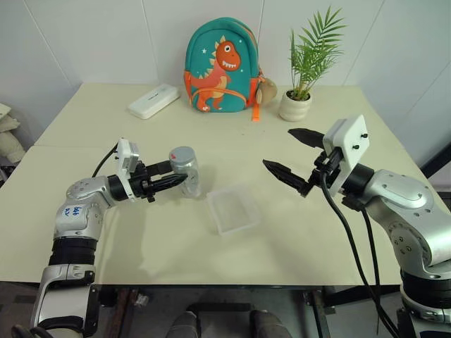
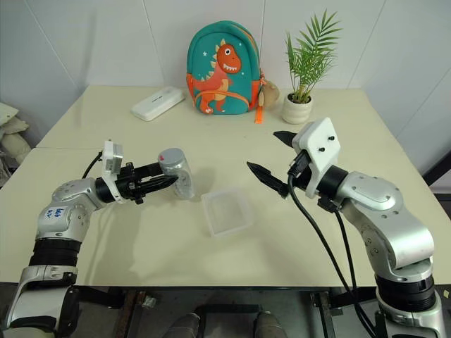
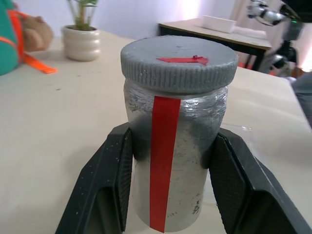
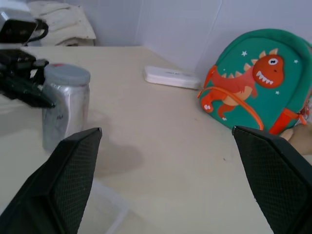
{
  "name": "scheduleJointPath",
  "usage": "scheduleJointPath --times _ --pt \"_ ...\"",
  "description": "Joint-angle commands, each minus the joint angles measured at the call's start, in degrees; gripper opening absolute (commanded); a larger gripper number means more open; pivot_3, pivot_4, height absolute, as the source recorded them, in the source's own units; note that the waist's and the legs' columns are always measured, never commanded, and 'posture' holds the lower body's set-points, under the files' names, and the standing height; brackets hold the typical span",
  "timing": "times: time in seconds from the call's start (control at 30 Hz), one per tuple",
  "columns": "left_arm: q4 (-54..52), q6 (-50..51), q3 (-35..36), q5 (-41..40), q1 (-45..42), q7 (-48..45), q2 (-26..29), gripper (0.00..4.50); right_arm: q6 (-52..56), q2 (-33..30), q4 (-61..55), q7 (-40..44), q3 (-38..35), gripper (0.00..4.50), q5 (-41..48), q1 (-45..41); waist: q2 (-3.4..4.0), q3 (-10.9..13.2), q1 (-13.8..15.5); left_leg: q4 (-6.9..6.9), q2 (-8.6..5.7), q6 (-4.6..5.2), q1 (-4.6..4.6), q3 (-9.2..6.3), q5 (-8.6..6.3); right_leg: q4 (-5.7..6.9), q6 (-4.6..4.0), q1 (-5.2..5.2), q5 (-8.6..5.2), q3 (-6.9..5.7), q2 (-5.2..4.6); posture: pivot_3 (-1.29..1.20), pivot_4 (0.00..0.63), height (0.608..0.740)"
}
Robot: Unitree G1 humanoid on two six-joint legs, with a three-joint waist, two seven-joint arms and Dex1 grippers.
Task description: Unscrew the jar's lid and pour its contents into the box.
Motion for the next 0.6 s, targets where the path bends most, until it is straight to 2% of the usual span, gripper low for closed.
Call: scheduleJointPath --times 0.03,0.4,0.6 --pt "-2.9 -1.0 -1.7 -0.3 -2.2 -3.3 0.0 1.88 4.5 3.1 -4.5 -5.3 1.8 4.5 1.7 -3.1 0.0 0.0 0.1 -0.01 0.0 0.0 -0.01 -0.01 0.0 0.0 -0.01 -0.01 -0.01 -0.01 0.0 0.0 0.15 0.74" --pt "-0.1 -5.0 -3.6 1.2 -7.5 -6.4 -1.1 1.88 8.4 11.7 -5.8 -11.5 8.0 4.5 1.6 -7.0 0.0 0.0 0.1 -0.08 0.0 0.04 -0.05 -0.01 0.01 -0.04 -0.06 -0.06 -0.04 -0.02 -0.03 0.0 0.15 0.74" --pt "2.0 -5.9 -5.2 2.4 -10.3 -6.5 -3.7 1.88 9.7 16.6 -5.2 -14.9 10.3 4.5 1.3 -8.0 0.0 0.0 0.1 -0.06 0.0 0.05 -0.08 -0.02 0.02 -0.02 -0.06 -0.07 -0.03 -0.04 -0.02 0.0 0.15 0.74"
